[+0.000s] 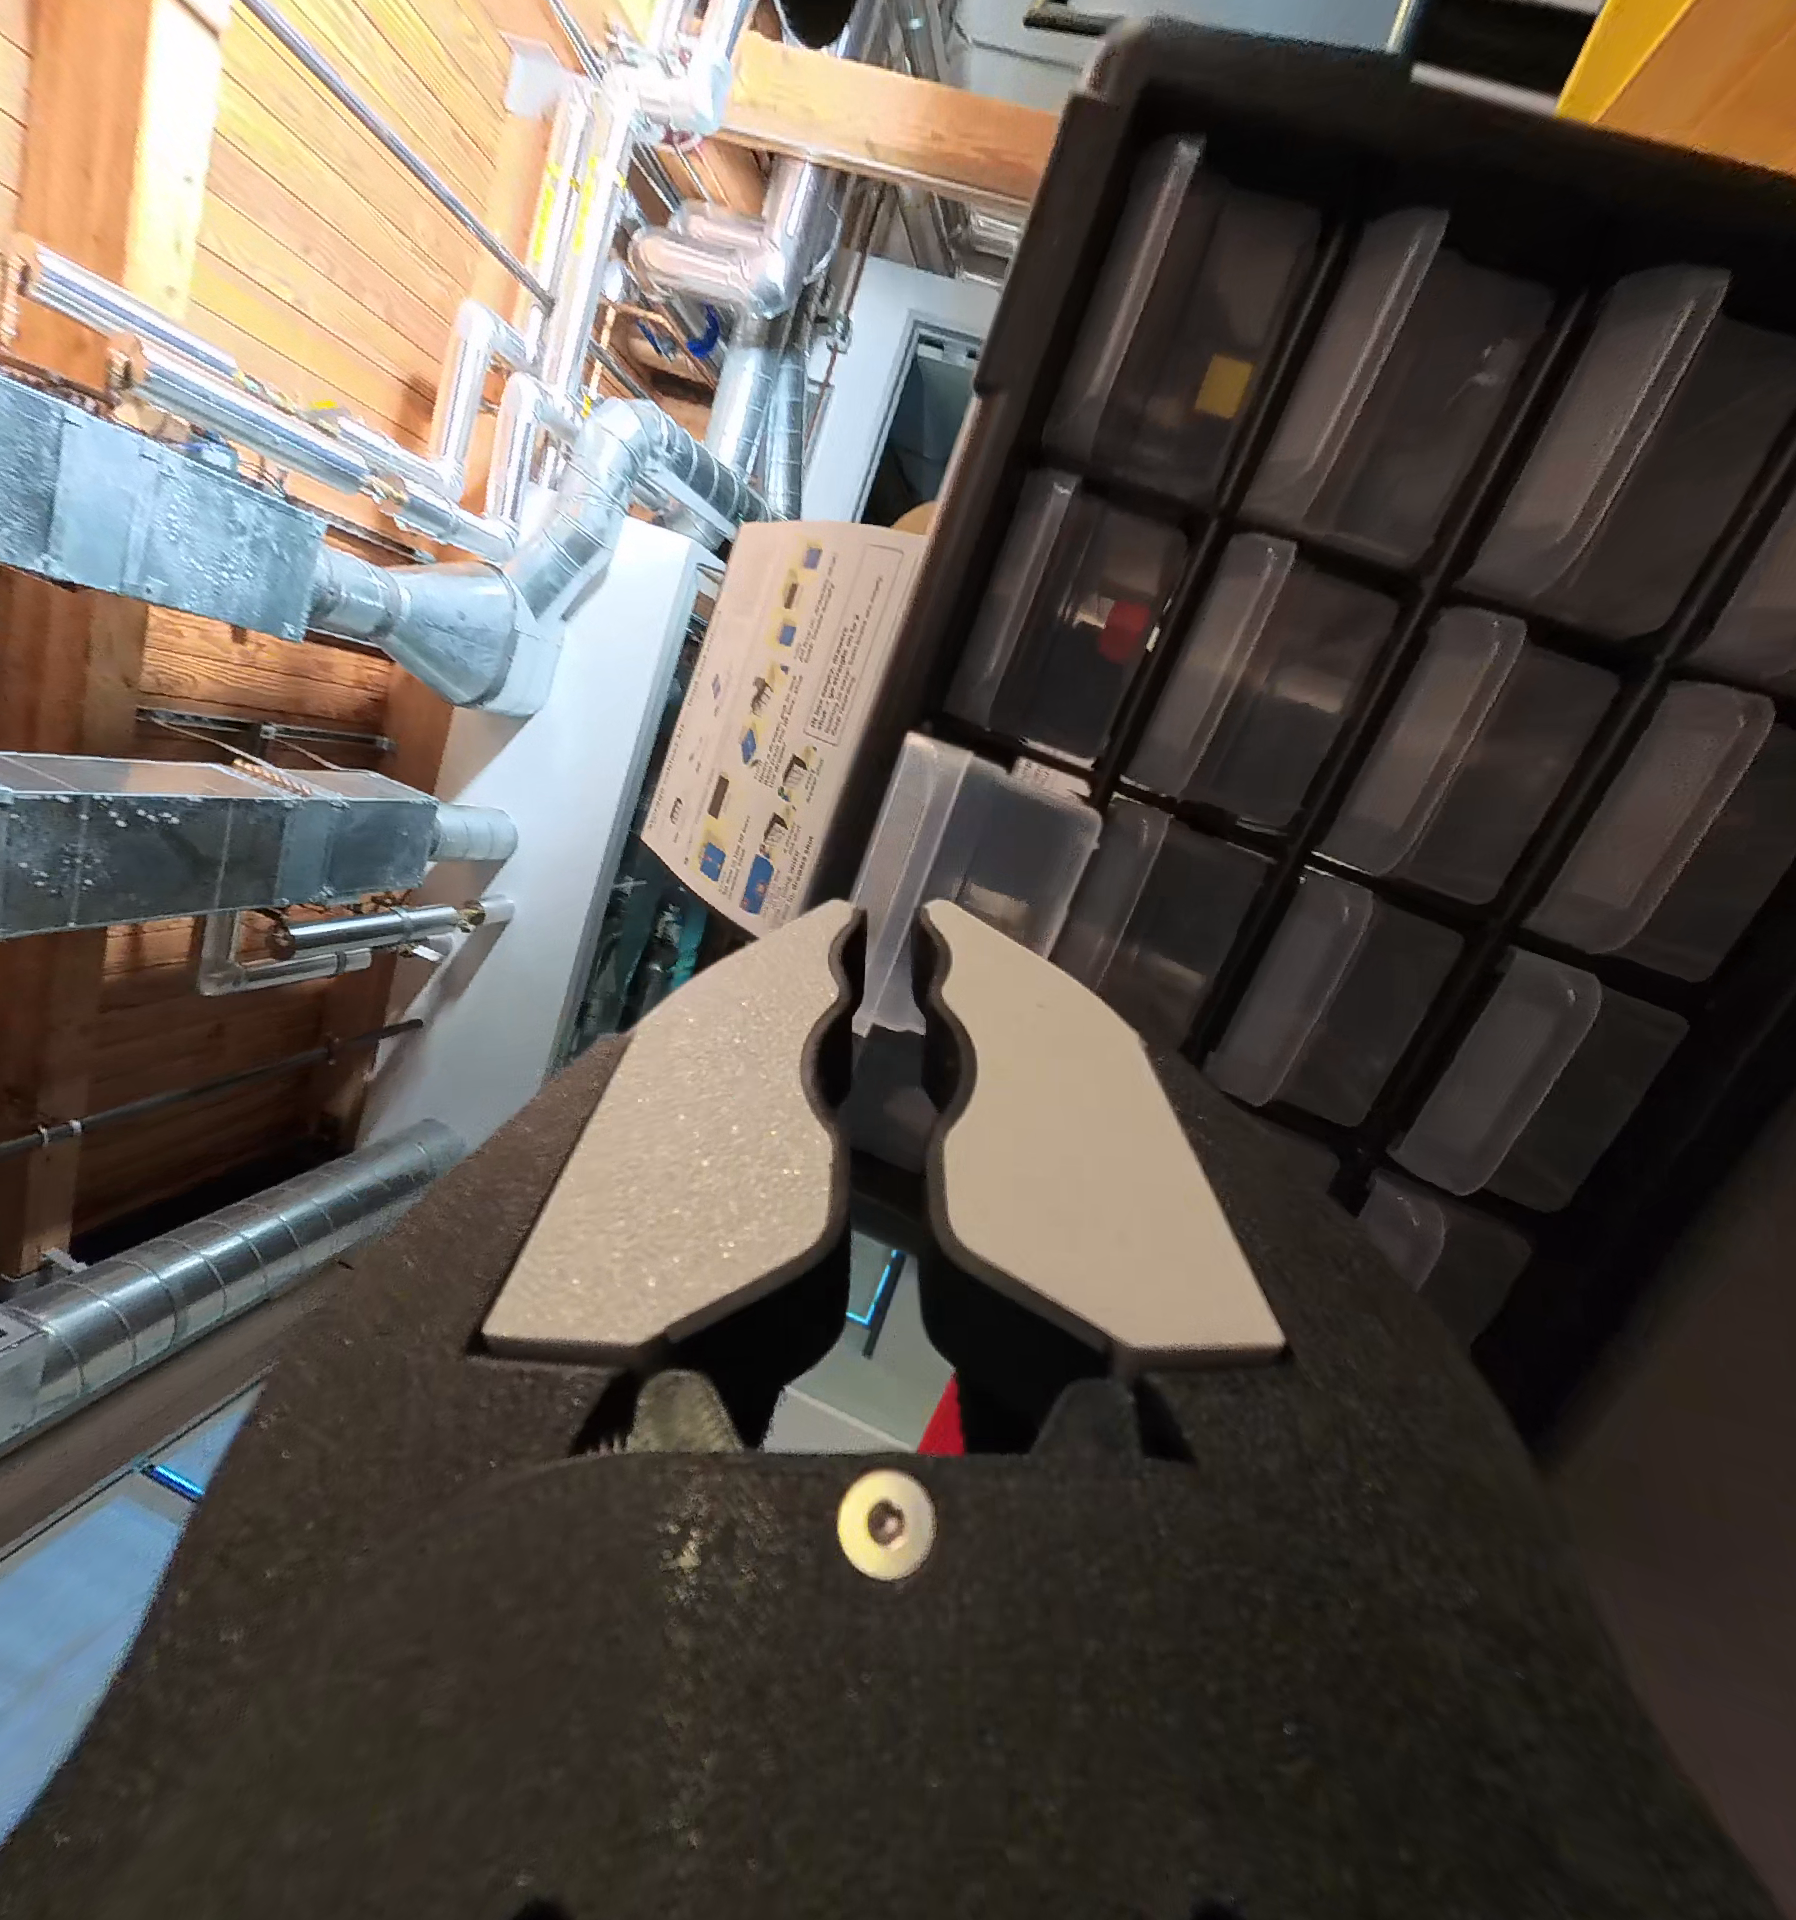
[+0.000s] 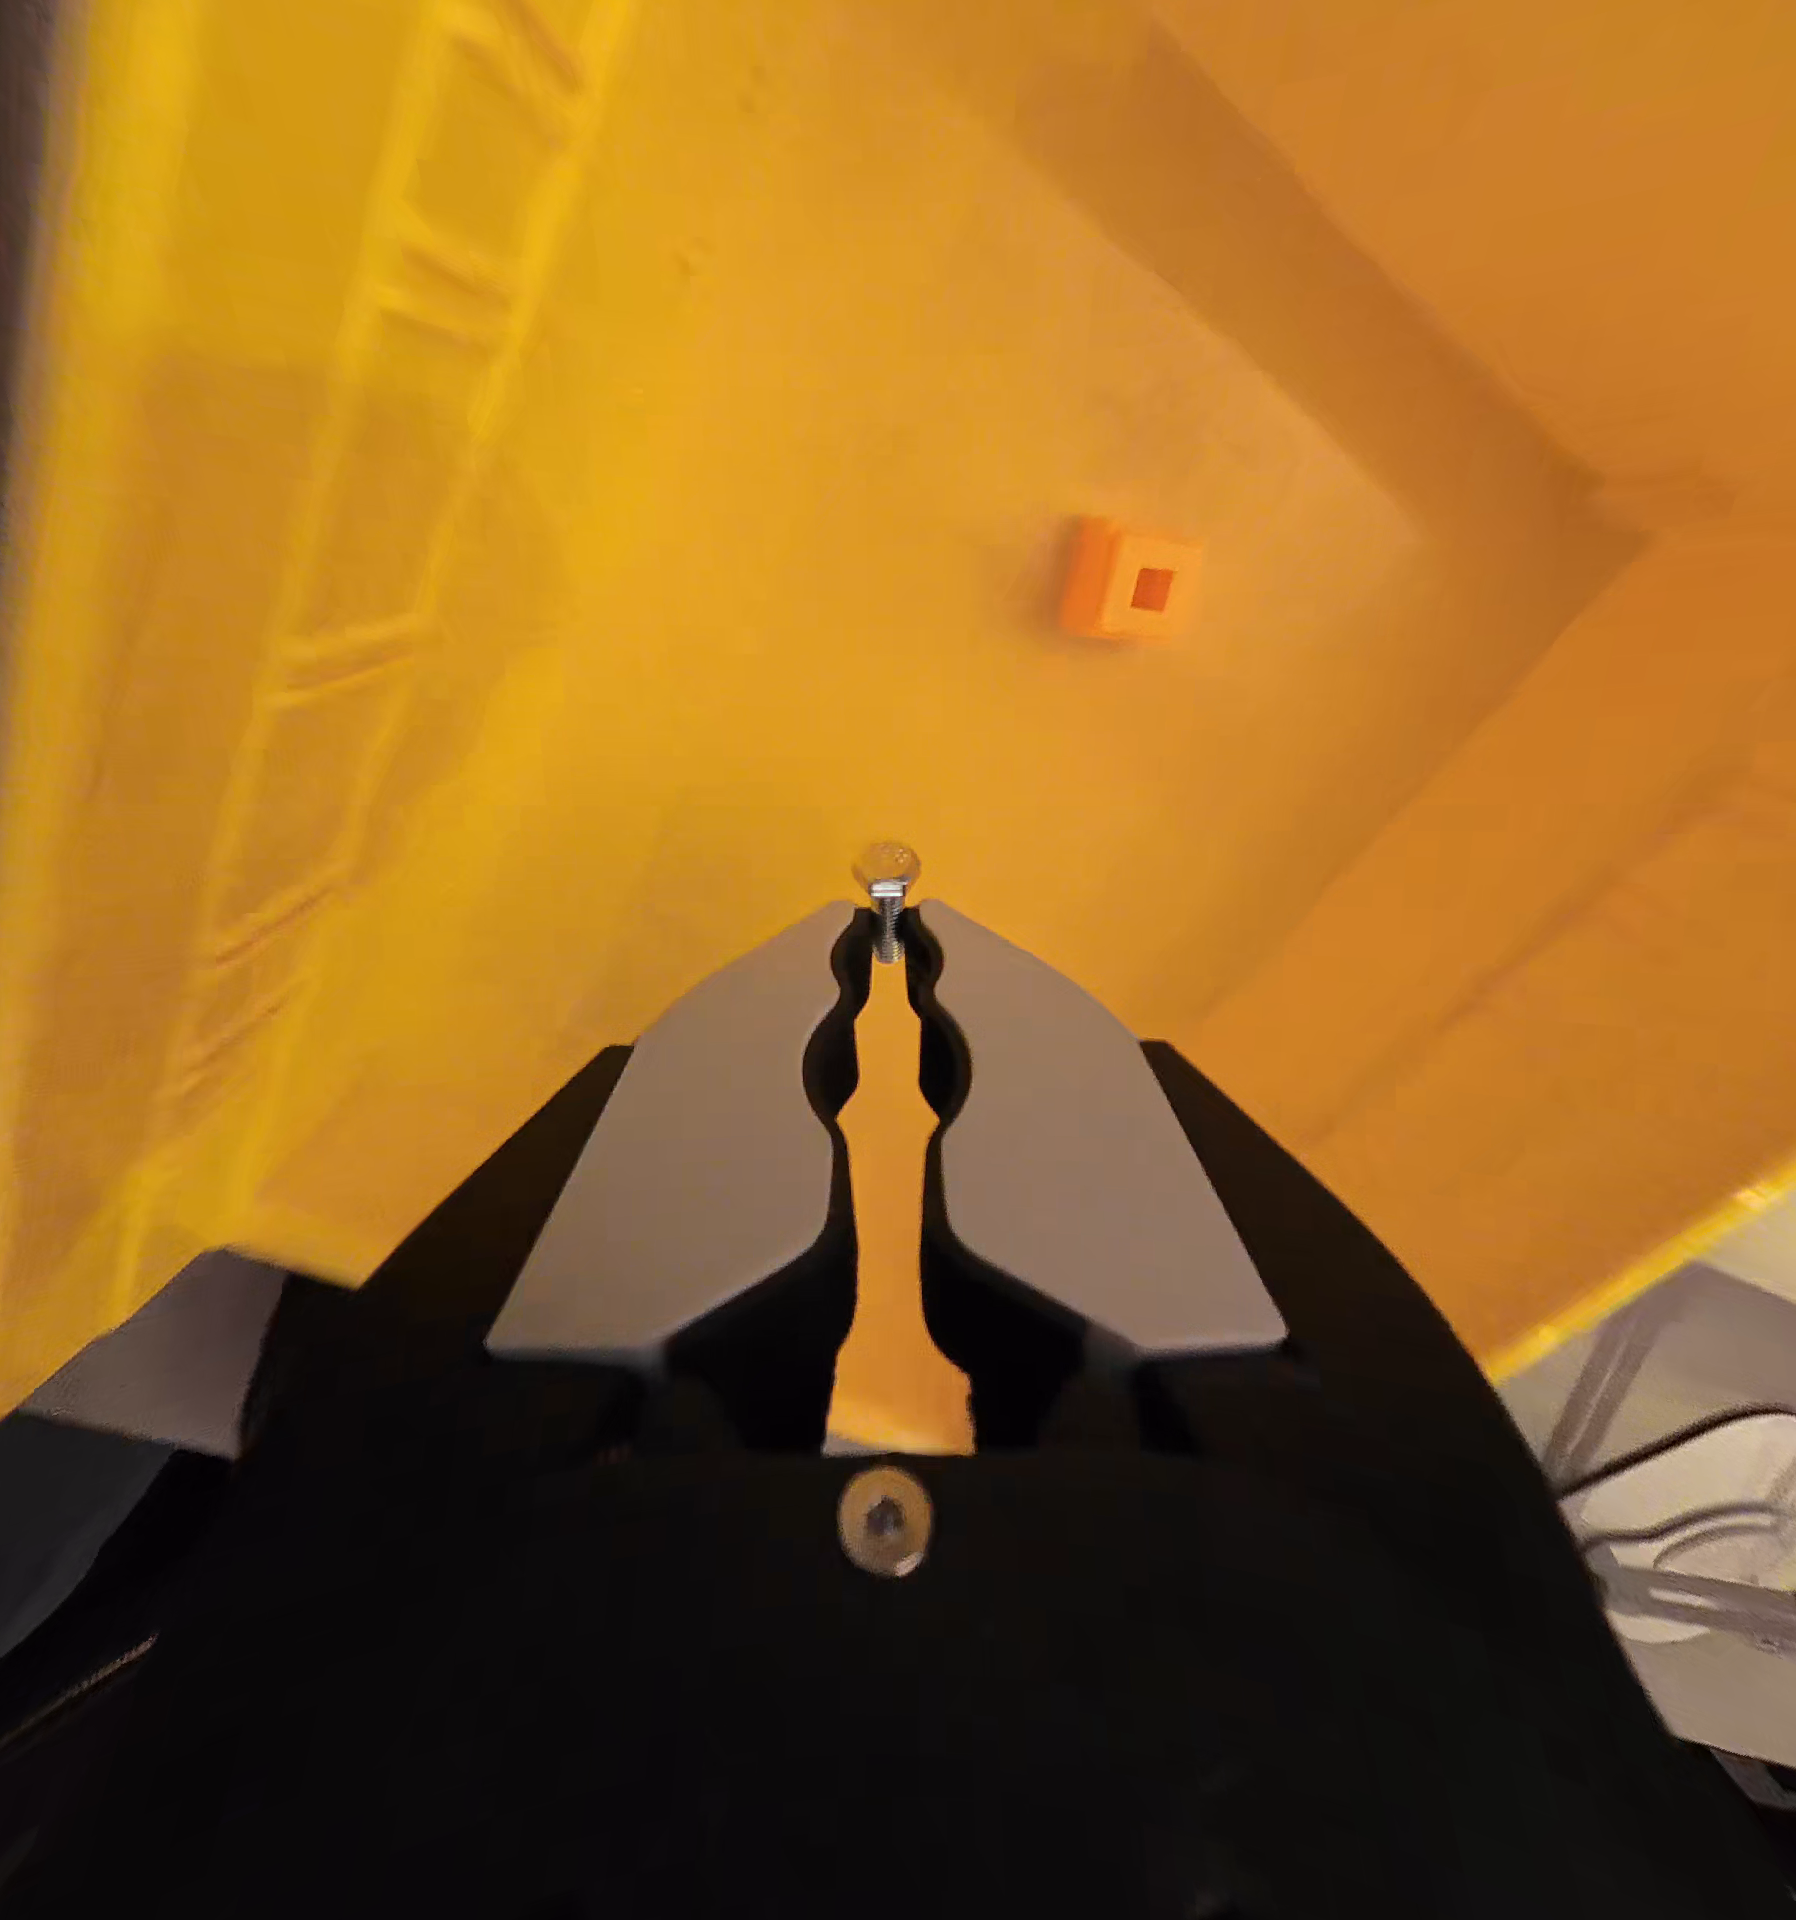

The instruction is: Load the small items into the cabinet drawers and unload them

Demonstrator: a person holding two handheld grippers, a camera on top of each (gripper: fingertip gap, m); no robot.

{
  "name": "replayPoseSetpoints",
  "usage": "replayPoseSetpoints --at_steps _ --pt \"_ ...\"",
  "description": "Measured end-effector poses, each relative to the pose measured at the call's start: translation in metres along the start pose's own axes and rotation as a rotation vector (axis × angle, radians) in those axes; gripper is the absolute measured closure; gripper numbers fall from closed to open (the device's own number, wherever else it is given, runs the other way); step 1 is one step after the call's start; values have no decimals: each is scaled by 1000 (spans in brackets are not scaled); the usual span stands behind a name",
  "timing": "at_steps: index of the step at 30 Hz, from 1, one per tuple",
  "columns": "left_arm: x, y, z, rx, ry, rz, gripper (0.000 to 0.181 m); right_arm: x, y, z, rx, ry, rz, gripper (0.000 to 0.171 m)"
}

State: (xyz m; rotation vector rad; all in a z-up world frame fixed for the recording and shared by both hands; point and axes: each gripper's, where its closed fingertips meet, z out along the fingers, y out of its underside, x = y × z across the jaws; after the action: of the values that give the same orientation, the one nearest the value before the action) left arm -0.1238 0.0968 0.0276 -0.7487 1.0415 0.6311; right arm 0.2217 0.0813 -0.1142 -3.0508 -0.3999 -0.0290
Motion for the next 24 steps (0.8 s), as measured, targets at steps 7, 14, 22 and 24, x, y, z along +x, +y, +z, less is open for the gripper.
replayPoseSetpoints --at_steps 7,14,22,24 --pt "3 3 17 -34 5 30 173 22 -7 44 -24 12 -5 164" --pt "3 10 37 -71 -1 49 174 22 -9 47 16 -17 -16 161" --pt "5 13 49 -86 3 60 174 17 -17 -22 367 0 34 149" --pt "4 11 48 -79 -15 67 174 15 -14 -42 438 19 31 149"
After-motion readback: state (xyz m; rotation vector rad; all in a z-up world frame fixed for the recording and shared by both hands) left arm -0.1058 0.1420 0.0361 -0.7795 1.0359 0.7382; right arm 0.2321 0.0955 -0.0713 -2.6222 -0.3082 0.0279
